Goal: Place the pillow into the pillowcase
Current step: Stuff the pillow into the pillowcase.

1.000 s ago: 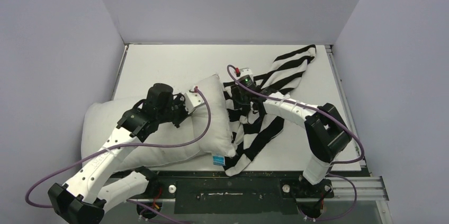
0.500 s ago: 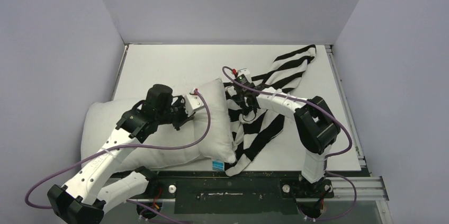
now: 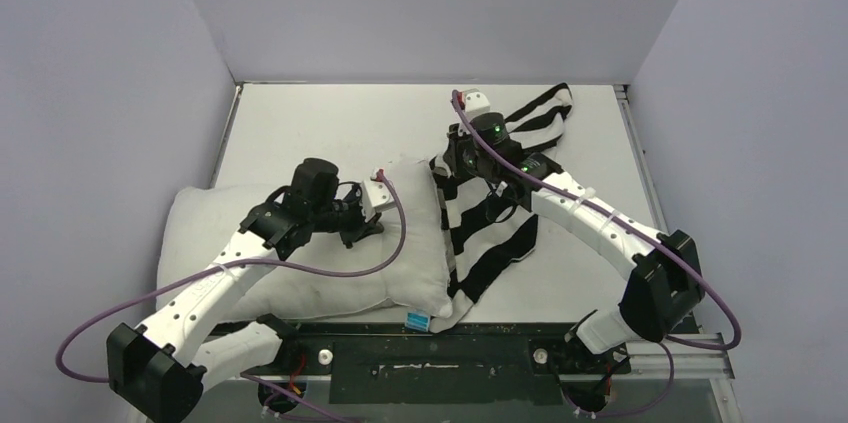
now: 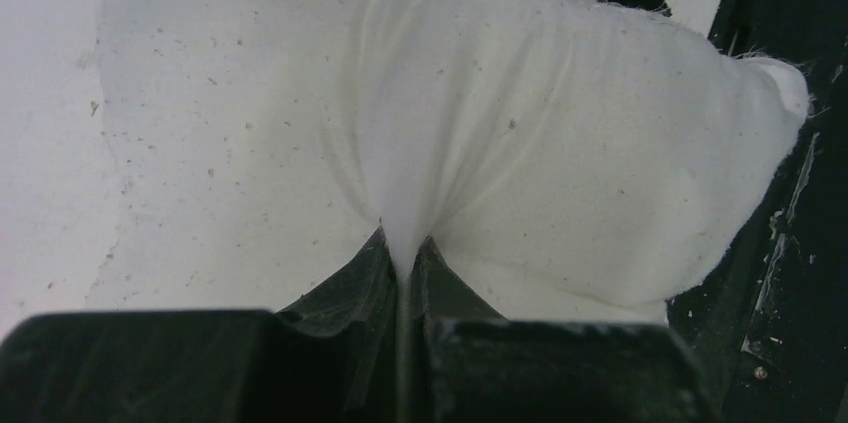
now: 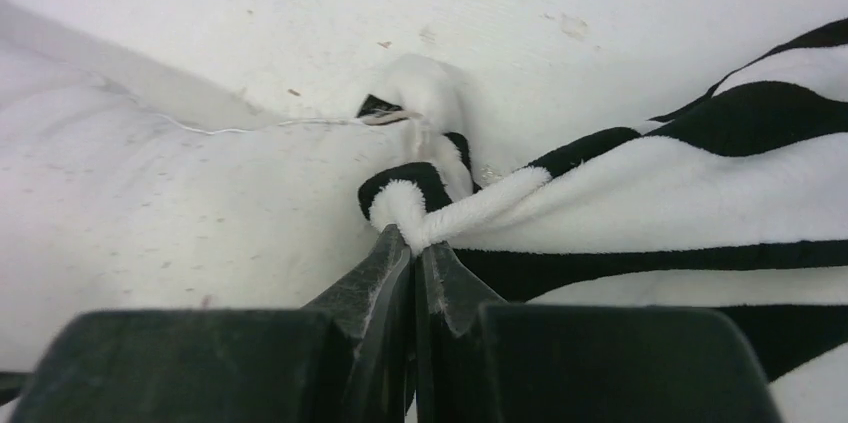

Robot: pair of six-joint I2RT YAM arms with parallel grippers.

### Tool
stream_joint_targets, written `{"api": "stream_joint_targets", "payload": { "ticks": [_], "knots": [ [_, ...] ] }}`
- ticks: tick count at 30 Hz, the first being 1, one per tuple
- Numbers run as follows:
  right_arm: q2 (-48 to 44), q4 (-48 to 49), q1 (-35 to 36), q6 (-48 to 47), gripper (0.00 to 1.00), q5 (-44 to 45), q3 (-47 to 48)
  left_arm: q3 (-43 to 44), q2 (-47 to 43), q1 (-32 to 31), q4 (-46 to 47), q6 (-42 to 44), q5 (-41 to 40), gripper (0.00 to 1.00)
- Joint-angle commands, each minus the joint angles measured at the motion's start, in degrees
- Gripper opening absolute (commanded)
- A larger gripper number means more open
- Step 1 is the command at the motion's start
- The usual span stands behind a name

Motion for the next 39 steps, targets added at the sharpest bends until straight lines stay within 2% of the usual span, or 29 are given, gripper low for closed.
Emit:
{"api": "stream_joint_targets", "payload": {
  "ticks": [1,5,13,18,25,29,32,35,39],
  "knots": [
    [-3.02,6.93,-1.00,-1.07,0.00,-12.17,-2.41,-2.53,-1.31,-0.15,11.88,-1.63,9.54,0.00],
    [-5.21,8.11,-1.43,-1.12,0.00,-16.89,-3.79,-3.03,0.99,-0.15,13.36,0.32,10.72,0.00],
    [-6.84,7.27,-5.82,1.62,0.00,-11.85,-4.93,-1.61,-0.81,-1.47,8.03,3.80,18.06,0.00],
    [-6.91,7.87,-7.13,2.26,0.00,-11.87,-4.50,-0.84,-3.19,-5.27,3.47,5.67,17.40,0.00],
    [-6.46,7.17,-7.38,1.93,0.00,-13.10,-3.56,-1.24,-4.42,-7.01,3.67,5.85,15.65,0.00],
    [-7.31,6.91,-7.40,2.01,0.00,-15.92,-3.92,-2.23,-3.70,-6.93,8.09,3.65,6.67,0.00],
    [-7.85,6.79,-7.40,2.38,0.00,-21.72,-4.42,-4.17,-2.18,-6.73,16.60,0.08,-0.94,0.00],
    [-8.01,8.14,-7.44,3.06,0.00,-30.49,-5.67,-5.56,0.77,-6.34,25.38,-2.41,-3.99,0.00],
    [-6.97,8.77,-7.29,3.87,0.00,-36.17,-5.17,-5.34,3.88,-5.33,33.39,-4.05,-5.45,0.00]
  ]
}}
